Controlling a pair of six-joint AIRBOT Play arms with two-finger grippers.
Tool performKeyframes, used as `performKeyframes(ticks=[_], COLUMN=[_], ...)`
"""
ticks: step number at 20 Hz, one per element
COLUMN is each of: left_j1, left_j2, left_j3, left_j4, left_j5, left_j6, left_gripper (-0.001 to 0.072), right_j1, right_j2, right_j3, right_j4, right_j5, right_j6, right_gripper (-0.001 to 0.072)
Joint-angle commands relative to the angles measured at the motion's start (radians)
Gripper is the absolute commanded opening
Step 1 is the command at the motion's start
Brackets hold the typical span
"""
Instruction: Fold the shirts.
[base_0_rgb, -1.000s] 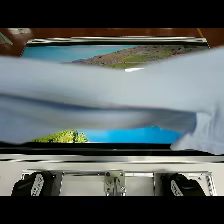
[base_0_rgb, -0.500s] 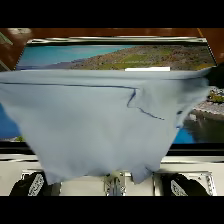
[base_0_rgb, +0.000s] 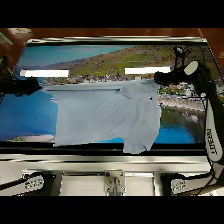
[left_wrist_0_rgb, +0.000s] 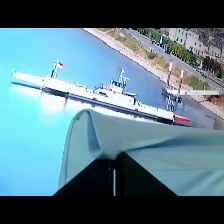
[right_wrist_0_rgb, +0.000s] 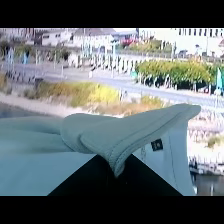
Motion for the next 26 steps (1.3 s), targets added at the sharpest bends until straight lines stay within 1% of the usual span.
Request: performKeyframes(ticks=[1, 3, 4, 6, 7, 8, 9, 11, 12, 14, 16, 19, 20, 21, 22, 24, 25, 26], left_j1=[-0.115, -0.160, -0.176, -0.193, -0.190, -0.180, -0.163, -0.130, -0.116, -0.098, -0.102, -0.098, -0.088, -0.073, -0.054, -0.002, 0.026, 0.058], left_j2=[-0.163, -0.211, -0.232, -0.261, -0.262, -0.255, -0.249, -0.250, -0.254, -0.280, -0.313, -0.326, -0.324, -0.322, -0.317, -0.278, -0.241, -0.193], left_j3=[0.006, 0.006, 0.006, 0.006, 0.006, 0.008, 0.019, 0.037, 0.036, 0.036, 0.037, 0.043, 0.065, 0.101, 0.141, 0.201, 0.197, 0.165], left_j4=[-0.010, -0.010, -0.010, -0.010, -0.009, -0.009, 0.001, 0.035, 0.043, 0.046, 0.042, 0.042, 0.042, 0.043, 0.052, 0.110, 0.131, 0.140], left_j5=[0.297, 0.410, 0.441, 0.433, 0.394, 0.334, 0.233, 0.014, -0.066, -0.179, -0.263, -0.331, -0.364, -0.416, -0.474, -0.583, -0.618, -0.638], left_j6=[-0.025, -0.025, -0.025, -0.025, -0.024, -0.003, 0.027, 0.030, 0.012, -0.048, -0.067, -0.068, -0.068, -0.074, -0.073, -0.069, -0.056, -0.046], left_gripper=[0.0039, 0.0039, 0.0039, 0.0039, 0.0040, 0.0039, 0.0039, 0.0038, 0.0038, 0.0038, 0.0038, 0.0045, 0.0217, 0.0588, 0.0698, 0.0698, 0.0698, 0.0698], right_j1=[0.001, 0.001, 0.000, 0.000, 0.000, -0.005, -0.009, -0.018, -0.018, -0.010, -0.010, -0.011, -0.012, -0.013, -0.014, -0.037, -0.062, -0.101], right_j2=[-0.115, -0.143, -0.158, -0.172, -0.165, -0.146, -0.124, -0.087, -0.088, -0.122, -0.156, -0.154, -0.143, -0.126, -0.100, -0.031, 0.003, 0.039], right_j3=[-0.010, -0.010, -0.010, -0.010, -0.010, -0.010, -0.010, -0.010, -0.010, -0.010, -0.010, -0.005, 0.005, 0.020, 0.043, 0.066, 0.063, 0.040], right_j4=[0.078, 0.075, 0.075, 0.075, 0.074, 0.064, 0.037, -0.045, -0.102, -0.162, -0.161, -0.157, -0.157, -0.159, -0.163, -0.210, -0.256, -0.287], right_j5=[-0.243, -0.281, -0.285, -0.270, -0.246, -0.192, -0.116, 0.113, 0.233, 0.386, 0.437, 0.426, 0.425, 0.437, 0.486, 0.599, 0.658, 0.707], right_j6=[-0.058, -0.099, -0.109, -0.109, -0.109, -0.109, -0.108, -0.099, -0.062, -0.021, 0.005, 0.044, 0.043, 0.031, -0.005, -0.047, -0.048, -0.048], right_gripper=[0.0066, 0.0065, 0.0066, 0.0065, 0.0065, 0.0065, 0.0065, 0.0065, 0.0065, 0.0065, 0.0065, 0.0071, 0.0209, 0.0511, 0.0633, 0.0633, 0.0632, 0.0614])
